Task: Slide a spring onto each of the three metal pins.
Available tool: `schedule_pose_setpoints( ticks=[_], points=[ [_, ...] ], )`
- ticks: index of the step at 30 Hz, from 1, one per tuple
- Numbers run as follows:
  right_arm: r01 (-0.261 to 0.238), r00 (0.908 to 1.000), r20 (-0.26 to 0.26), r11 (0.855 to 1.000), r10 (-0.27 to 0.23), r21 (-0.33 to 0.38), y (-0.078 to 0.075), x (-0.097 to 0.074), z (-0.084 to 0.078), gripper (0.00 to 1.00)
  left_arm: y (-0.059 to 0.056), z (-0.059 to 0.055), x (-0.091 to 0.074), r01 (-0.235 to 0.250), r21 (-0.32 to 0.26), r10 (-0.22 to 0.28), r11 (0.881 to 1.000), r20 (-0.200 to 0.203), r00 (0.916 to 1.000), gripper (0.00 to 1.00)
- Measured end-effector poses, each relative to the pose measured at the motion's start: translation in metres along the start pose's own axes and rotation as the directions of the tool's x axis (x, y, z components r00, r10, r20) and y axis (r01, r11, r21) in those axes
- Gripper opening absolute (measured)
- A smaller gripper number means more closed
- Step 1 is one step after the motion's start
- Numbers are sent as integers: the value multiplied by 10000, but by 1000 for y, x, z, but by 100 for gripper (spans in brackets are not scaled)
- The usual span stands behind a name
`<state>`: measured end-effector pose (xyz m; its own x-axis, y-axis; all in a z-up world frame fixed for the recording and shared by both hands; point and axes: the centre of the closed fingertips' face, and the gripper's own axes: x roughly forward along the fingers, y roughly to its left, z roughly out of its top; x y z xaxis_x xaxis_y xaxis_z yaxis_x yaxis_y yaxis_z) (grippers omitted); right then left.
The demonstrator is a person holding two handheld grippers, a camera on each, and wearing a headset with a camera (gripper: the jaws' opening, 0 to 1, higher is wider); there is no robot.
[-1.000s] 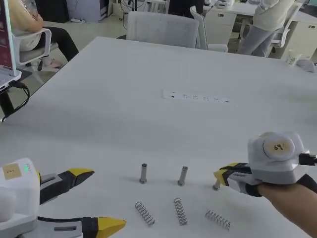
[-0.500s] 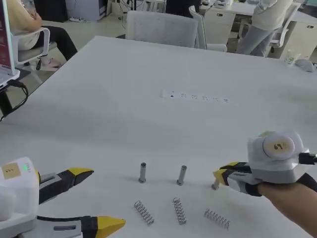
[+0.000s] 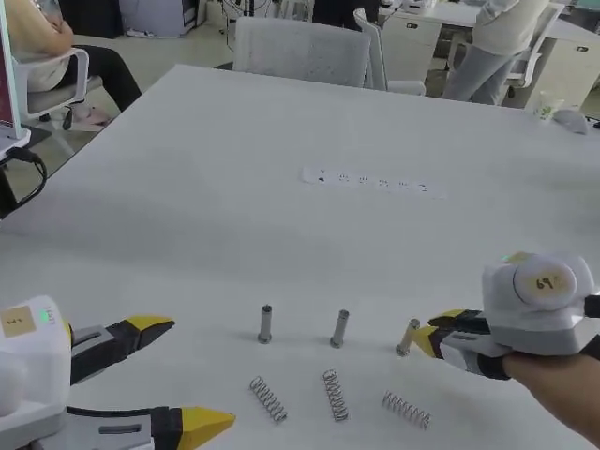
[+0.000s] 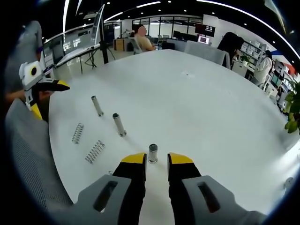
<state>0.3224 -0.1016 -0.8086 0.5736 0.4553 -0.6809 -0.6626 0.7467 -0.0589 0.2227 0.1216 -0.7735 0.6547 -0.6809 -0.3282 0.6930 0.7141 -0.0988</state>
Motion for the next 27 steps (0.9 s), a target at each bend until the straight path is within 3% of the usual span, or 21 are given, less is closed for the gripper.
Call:
schedule_pose_setpoints(
  ticks=[11,21,27],
  points=[
    [-189,9992,-338,9997,195,178,5,-11,-14,16,-2,0,1,69,9,-69,10000,-3,10000,73],
    [-1142,9871,-1169,9928,1093,-360,38,-12,-28,15,-2,1,1,91,13,-91,10000,17,10000,73],
    [-1636,9784,-1397,9837,1522,-744,56,-10,-27,15,-3,1,0,93,14,-93,10000,2,10000,73]
  ],
)
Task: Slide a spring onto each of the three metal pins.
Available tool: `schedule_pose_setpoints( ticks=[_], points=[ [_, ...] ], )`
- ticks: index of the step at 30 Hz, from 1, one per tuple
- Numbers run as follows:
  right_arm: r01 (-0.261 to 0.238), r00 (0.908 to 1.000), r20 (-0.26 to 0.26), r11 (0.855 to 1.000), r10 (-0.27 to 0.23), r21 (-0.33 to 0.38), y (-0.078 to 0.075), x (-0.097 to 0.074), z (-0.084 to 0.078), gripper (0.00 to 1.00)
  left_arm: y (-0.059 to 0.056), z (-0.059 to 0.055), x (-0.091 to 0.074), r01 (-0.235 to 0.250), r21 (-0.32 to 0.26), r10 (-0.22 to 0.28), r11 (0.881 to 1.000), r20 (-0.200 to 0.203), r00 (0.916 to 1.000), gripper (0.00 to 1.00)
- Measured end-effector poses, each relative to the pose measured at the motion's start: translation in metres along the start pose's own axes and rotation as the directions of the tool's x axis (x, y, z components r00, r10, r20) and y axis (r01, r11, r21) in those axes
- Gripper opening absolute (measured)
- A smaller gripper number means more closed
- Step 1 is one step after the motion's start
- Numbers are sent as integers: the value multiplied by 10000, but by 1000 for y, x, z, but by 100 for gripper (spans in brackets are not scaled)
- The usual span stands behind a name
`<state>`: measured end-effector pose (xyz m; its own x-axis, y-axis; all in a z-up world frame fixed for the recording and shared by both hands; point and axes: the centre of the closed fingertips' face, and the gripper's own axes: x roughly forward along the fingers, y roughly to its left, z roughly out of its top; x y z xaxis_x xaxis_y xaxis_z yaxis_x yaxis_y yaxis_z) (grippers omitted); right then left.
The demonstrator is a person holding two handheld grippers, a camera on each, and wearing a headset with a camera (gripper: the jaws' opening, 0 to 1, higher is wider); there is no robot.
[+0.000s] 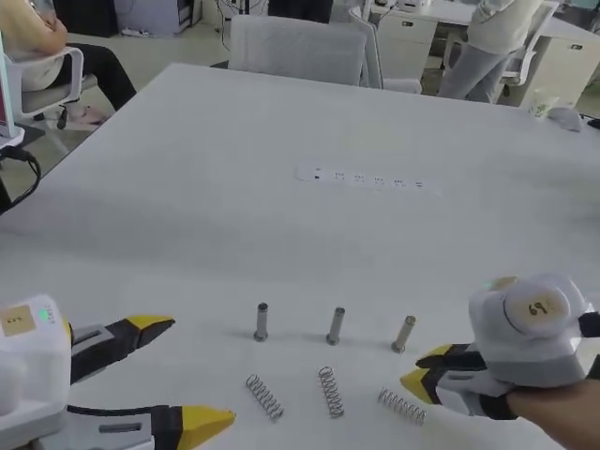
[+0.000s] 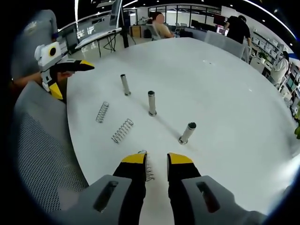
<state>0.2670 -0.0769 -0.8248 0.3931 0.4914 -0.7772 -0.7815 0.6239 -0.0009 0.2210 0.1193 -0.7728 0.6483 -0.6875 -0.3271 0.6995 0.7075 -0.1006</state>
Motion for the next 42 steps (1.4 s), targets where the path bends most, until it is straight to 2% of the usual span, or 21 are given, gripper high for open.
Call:
schedule_pose_setpoints(
  ticks=[3,7,12,17,24,25,32,42],
  points=[
    [-321,9989,-337,9991,311,-287,11,6,-2,14,0,0,-1,4,18,-4,10000,-9,10000,73],
    [-504,9969,-630,9971,468,-576,18,13,-4,14,1,1,-2,-21,19,21,10000,9,10000,73],
    [-626,9924,-1119,9938,521,-924,19,19,-8,14,1,0,-3,-16,1,16,10000,11,10000,73],
    [-739,9840,-1710,9880,502,-1353,18,25,-13,13,2,-1,-4,-44,-34,44,10000,23,10000,73],
    [-916,9758,-2105,9848,592,-1479,20,29,-14,12,2,-1,-4,-47,-63,47,10000,39,10000,72],
    [-943,9719,-2280,9842,585,-1496,20,30,-16,11,2,-1,-4,-48,-62,49,10000,40,10000,72],
    [-1059,9635,-2612,9793,582,-1726,20,31,-21,10,2,-1,-5,-69,-47,69,10000,49,10000,72],
    [-1164,9597,-2725,9794,682,-1649,20,31,-20,8,2,0,-5,-71,-39,71,10000,93,9999,72]
  ],
)
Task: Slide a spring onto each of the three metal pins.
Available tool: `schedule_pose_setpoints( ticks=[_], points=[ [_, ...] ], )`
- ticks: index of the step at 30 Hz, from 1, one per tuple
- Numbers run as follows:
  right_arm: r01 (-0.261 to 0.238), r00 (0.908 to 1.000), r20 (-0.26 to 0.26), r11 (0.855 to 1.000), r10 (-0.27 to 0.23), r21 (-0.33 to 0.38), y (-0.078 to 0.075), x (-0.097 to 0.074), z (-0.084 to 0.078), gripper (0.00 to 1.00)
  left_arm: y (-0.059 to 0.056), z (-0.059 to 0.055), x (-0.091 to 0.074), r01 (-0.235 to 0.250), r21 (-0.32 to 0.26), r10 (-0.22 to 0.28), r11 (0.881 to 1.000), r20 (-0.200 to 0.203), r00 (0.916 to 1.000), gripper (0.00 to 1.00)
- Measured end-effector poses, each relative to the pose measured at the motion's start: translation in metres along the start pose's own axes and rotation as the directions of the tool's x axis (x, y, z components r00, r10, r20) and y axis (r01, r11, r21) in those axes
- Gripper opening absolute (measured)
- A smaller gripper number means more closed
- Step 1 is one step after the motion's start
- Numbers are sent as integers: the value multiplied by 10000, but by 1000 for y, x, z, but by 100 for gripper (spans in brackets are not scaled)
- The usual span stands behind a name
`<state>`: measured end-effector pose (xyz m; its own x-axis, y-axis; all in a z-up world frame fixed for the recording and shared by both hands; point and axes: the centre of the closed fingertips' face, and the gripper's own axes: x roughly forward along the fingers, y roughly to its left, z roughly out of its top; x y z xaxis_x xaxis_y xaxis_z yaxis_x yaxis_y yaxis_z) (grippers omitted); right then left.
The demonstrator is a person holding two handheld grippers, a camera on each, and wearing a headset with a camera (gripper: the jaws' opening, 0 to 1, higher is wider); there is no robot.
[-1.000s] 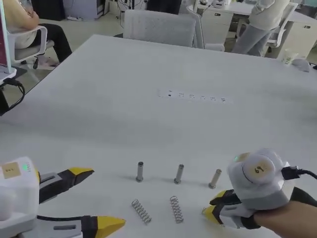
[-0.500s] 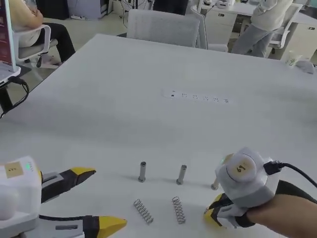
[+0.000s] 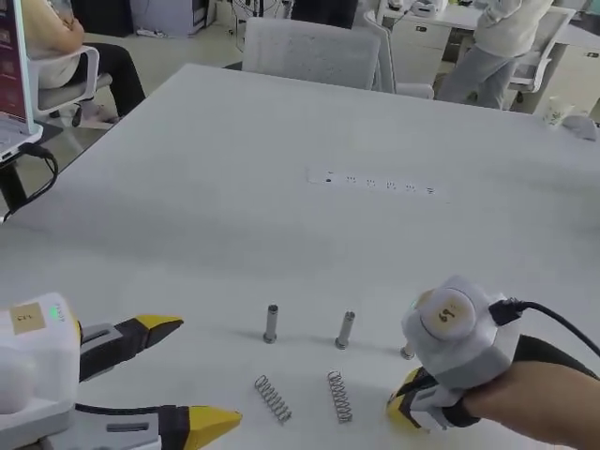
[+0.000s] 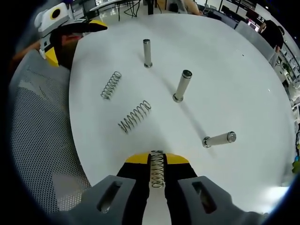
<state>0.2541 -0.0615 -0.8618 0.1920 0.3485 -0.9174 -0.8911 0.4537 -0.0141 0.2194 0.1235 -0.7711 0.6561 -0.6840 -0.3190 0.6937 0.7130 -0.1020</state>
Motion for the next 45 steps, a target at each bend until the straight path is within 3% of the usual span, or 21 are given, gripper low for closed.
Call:
schedule_pose_setpoints(
  ticks=[13,22,29,33,39,45],
  points=[
    [115,9950,989,9992,-154,394,4,-18,14,8,-1,4,2,89,59,-89,9999,41,10000,71],
    [132,9794,2002,9978,-260,649,10,-40,34,8,-6,10,4,247,216,-249,9995,129,9996,70],
    [-305,9441,3296,9953,-14,918,21,-65,70,8,-12,21,4,460,257,-469,9986,356,9983,69],
    [-696,9061,4224,9933,242,924,32,-79,101,8,-13,28,4,550,16,-550,9985,647,9964,68],
    [-968,8644,5000,9934,531,620,46,-93,136,8,-15,32,6,683,102,-688,9976,645,9955,67],
    [-1042,8442,5315,9940,703,341,54,-98,155,8,-18,41,8,883,191,-895,9959,756,9931,66]
  ],
)
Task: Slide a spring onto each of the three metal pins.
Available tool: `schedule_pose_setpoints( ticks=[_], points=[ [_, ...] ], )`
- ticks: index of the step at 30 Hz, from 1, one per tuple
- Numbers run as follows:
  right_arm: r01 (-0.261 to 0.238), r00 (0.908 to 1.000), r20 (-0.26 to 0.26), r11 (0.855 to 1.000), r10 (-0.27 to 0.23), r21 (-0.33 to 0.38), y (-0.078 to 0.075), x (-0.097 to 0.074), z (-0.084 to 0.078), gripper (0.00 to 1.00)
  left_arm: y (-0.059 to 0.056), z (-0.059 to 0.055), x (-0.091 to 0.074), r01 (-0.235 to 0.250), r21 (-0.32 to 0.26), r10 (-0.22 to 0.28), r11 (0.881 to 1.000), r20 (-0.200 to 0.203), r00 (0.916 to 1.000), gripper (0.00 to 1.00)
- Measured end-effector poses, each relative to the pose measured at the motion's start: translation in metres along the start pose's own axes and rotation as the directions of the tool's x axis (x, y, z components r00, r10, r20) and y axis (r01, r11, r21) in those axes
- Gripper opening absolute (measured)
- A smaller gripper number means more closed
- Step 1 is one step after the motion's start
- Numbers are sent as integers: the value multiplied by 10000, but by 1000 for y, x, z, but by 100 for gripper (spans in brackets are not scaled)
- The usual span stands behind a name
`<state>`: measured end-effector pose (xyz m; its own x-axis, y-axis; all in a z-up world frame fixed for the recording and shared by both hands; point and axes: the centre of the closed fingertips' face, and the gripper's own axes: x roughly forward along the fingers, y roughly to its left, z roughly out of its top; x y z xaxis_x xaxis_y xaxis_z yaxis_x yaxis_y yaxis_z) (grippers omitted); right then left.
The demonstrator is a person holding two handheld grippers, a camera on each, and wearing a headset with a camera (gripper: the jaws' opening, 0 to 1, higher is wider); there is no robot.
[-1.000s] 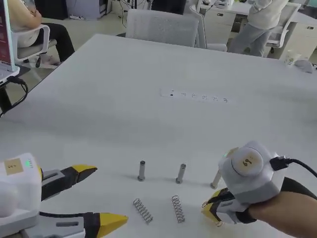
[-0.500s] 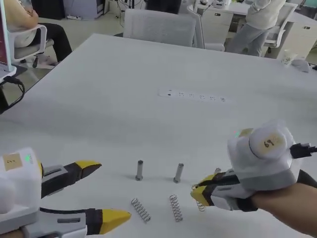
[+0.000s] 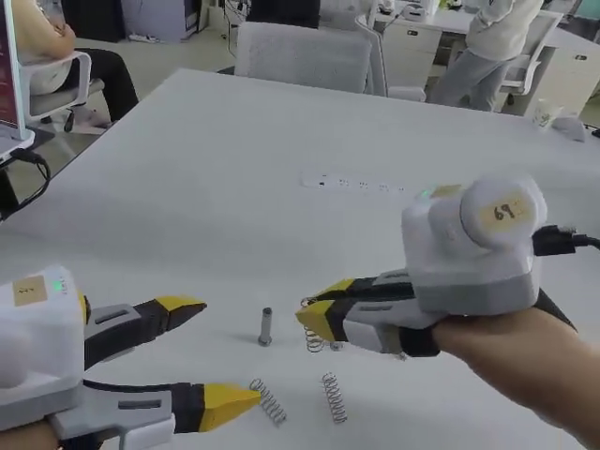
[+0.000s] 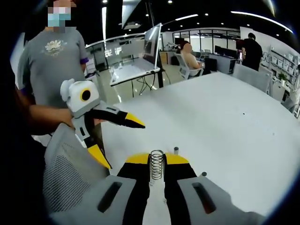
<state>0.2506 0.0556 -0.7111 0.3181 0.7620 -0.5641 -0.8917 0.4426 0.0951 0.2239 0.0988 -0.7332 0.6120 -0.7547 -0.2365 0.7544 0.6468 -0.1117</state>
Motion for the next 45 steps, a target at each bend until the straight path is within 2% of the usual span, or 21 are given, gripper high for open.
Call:
schedule_pose_setpoints(
  ticks=[5,17,20,25,35,45],
  points=[
    [-110,9995,302,9999,112,-62,4,1,13,8,-2,11,3,260,40,-261,9997,185,9995,63],
    [-709,9922,1050,9971,676,281,19,-2,36,8,-20,35,15,1188,243,-1202,9926,649,9906,42],
    [-765,9906,1148,9969,741,172,22,-1,38,8,-23,35,17,1347,395,-1368,9901,564,9890,35],
    [-851,9895,1182,9963,829,133,27,0,40,8,-26,36,19,1486,488,-1513,9877,581,9868,29],
    [-953,9874,1270,9954,943,14,32,0,41,8,-27,39,24,1672,889,-1716,9819,451,9841,11],
    [-960,9875,1258,9954,948,31,31,0,40,8,-25,38,28,1679,1084,-1714,9798,238,9849,5]
  ],
)
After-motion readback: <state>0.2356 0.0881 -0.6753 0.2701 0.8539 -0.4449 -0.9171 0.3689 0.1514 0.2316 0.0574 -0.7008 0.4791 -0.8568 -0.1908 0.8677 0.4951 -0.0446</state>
